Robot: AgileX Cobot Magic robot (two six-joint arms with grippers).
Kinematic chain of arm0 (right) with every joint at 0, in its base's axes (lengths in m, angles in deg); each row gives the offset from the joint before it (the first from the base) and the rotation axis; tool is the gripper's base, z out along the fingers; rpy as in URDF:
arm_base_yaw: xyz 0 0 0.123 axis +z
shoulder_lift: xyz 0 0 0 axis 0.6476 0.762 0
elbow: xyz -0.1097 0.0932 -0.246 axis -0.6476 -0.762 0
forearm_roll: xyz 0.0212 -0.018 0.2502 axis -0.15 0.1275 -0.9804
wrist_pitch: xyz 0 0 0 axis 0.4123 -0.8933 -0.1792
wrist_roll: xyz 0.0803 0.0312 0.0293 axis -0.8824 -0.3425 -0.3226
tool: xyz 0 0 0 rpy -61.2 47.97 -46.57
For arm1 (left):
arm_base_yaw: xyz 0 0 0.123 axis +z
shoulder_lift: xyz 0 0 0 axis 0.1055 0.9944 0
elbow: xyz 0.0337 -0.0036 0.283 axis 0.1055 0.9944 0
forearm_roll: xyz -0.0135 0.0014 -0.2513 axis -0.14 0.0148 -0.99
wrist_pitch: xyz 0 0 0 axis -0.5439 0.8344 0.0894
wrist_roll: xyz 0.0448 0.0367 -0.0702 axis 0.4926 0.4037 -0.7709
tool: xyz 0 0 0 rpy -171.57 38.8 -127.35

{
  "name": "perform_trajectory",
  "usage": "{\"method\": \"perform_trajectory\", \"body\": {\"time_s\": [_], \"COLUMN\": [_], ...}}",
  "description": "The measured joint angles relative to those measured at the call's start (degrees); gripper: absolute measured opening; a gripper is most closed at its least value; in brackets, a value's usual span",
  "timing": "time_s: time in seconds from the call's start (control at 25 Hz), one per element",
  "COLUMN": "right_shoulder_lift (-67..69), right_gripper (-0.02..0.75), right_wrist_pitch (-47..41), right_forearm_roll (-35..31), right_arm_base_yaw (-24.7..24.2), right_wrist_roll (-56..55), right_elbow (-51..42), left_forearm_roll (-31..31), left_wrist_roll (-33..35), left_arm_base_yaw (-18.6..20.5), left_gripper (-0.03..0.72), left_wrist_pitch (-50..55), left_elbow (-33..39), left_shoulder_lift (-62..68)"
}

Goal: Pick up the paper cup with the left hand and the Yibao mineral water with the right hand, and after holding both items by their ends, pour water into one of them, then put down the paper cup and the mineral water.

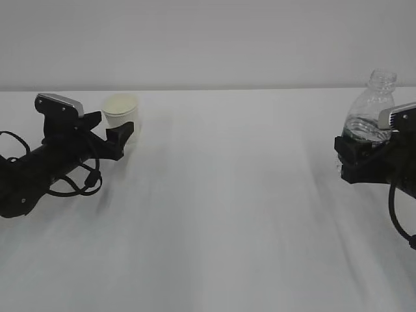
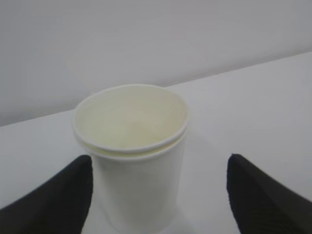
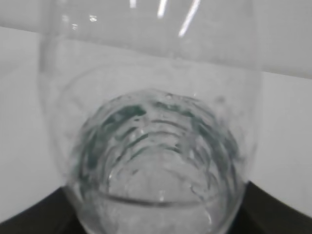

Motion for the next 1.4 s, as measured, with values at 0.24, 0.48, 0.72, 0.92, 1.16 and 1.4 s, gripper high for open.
{"method": "perform_trajectory", "body": {"time_s": [0.24, 0.48, 0.72, 0.92, 1.16, 1.4], "right_shoulder_lift": [0.0, 0.0, 0.0, 0.0, 0.0, 0.0], "right_gripper": [0.435, 0.435, 0.435, 0.435, 0.435, 0.435], "right_wrist_pitch": [0.0, 0.0, 0.0, 0.0, 0.0, 0.0], "right_forearm_roll": [0.1, 0.1, 0.2, 0.2, 0.2, 0.2], "right_arm_base_yaw": [0.0, 0.0, 0.0, 0.0, 0.0, 0.0], "right_wrist_roll": [0.1, 0.4, 0.7, 0.8, 0.8, 0.9], "right_elbow": [0.0, 0.0, 0.0, 0.0, 0.0, 0.0], "left_forearm_roll": [-1.3, -1.5, -1.9, -2.2, -2.3, -2.3], "left_wrist_roll": [0.0, 0.0, 0.0, 0.0, 0.0, 0.0], "left_arm_base_yaw": [0.0, 0.0, 0.0, 0.0, 0.0, 0.0], "left_gripper": [0.629, 0.628, 0.627, 0.625, 0.625, 0.619], "left_wrist_pitch": [0.0, 0.0, 0.0, 0.0, 0.0, 0.0], "left_elbow": [-1.4, -5.5, -8.7, -10.5, -12.9, -15.9], "left_shoulder_lift": [2.7, 5.3, 7.2, 9.2, 10.1, 12.1]}}
